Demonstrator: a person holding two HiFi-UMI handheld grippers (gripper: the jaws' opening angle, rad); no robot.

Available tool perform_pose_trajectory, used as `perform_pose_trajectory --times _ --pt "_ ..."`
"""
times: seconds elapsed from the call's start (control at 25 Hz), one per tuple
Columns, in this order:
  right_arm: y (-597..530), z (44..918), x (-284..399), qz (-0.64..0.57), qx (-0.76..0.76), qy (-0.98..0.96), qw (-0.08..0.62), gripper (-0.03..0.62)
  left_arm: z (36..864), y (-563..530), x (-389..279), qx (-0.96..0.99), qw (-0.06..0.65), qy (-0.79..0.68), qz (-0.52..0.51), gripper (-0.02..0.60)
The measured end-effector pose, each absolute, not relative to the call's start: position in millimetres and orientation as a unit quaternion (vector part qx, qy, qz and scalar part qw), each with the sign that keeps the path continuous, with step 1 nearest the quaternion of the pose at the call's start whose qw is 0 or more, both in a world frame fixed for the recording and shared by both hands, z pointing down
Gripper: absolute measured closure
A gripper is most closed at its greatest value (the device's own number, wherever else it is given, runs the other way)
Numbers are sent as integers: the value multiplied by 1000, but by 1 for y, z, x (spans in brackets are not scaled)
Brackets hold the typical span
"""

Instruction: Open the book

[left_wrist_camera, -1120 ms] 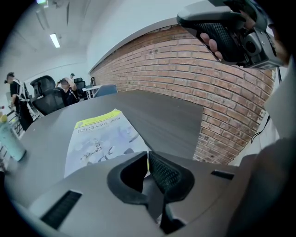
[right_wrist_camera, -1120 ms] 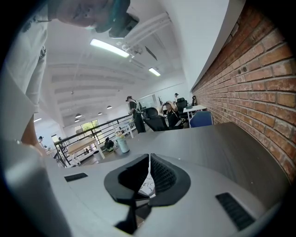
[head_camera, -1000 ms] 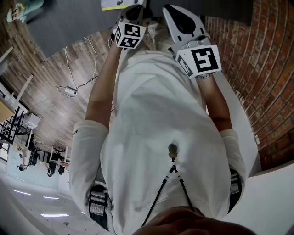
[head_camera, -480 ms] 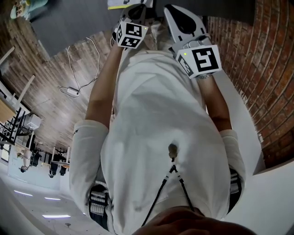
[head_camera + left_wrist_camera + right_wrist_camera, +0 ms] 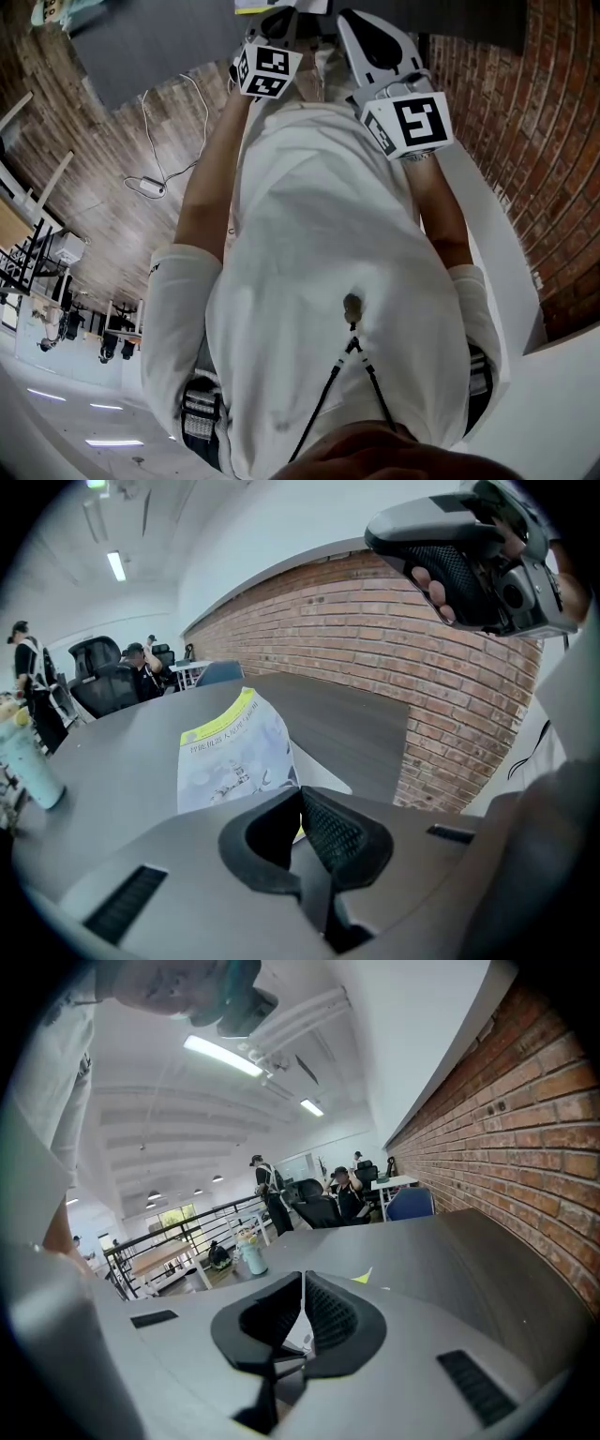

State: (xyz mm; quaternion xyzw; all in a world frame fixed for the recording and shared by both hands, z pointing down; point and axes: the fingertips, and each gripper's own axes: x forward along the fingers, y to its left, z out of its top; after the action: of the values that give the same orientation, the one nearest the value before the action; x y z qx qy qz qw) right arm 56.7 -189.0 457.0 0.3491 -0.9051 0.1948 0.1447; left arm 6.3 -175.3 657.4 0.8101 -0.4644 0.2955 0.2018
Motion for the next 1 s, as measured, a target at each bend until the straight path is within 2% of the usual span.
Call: perform_pose_trajectory --times 1.0 --pt "-158 448 -1 195 379 -895 135 556 649 -154 -64 814 197 -460 294 557"
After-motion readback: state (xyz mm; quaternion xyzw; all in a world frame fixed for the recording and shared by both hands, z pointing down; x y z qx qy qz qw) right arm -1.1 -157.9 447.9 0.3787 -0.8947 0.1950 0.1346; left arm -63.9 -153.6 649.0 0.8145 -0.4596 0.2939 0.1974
